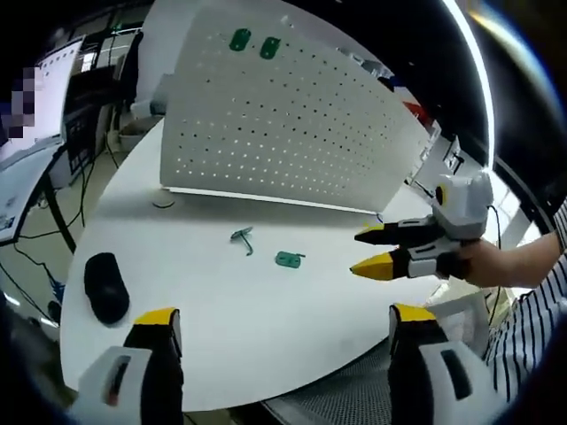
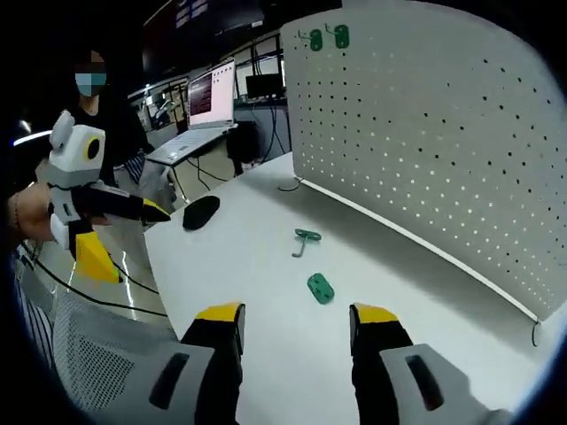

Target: Insert the hook assembly into the mounting plate slot until the hook locks in place.

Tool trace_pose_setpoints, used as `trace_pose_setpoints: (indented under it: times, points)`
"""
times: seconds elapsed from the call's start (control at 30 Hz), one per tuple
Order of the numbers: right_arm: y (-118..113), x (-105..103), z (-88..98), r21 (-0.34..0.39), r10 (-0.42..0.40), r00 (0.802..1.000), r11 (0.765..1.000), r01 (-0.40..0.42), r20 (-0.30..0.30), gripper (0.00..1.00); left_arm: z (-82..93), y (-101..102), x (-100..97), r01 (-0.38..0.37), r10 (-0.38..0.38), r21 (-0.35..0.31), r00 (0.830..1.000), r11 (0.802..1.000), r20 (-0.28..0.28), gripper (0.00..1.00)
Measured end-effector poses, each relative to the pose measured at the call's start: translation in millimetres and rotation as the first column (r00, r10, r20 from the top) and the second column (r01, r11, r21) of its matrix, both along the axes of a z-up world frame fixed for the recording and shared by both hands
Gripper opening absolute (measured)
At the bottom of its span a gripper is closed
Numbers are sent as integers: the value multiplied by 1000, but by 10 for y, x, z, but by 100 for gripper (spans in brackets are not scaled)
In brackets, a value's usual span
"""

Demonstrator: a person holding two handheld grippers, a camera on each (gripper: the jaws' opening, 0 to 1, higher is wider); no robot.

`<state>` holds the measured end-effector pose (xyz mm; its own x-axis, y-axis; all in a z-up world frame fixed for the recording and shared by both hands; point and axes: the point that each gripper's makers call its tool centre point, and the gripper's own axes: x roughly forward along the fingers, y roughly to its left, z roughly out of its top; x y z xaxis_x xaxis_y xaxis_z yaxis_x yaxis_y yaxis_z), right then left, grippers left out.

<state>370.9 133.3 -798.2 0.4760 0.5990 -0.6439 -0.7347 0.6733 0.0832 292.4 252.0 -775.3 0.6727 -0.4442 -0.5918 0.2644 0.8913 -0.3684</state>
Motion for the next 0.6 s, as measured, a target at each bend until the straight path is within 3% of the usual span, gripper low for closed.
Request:
trace_pose_setpoints:
  times: [0.2,0.6]
  points:
    - [357,202,-51,84,-2,999,996,6,-44,38,-18,73,9,-18,18,1,1000,1000,-10,100]
    - [685,541,-414,69,-46,993,996,53,-104,30,-68,164,31,-35,35,-1,999,999,-23,99]
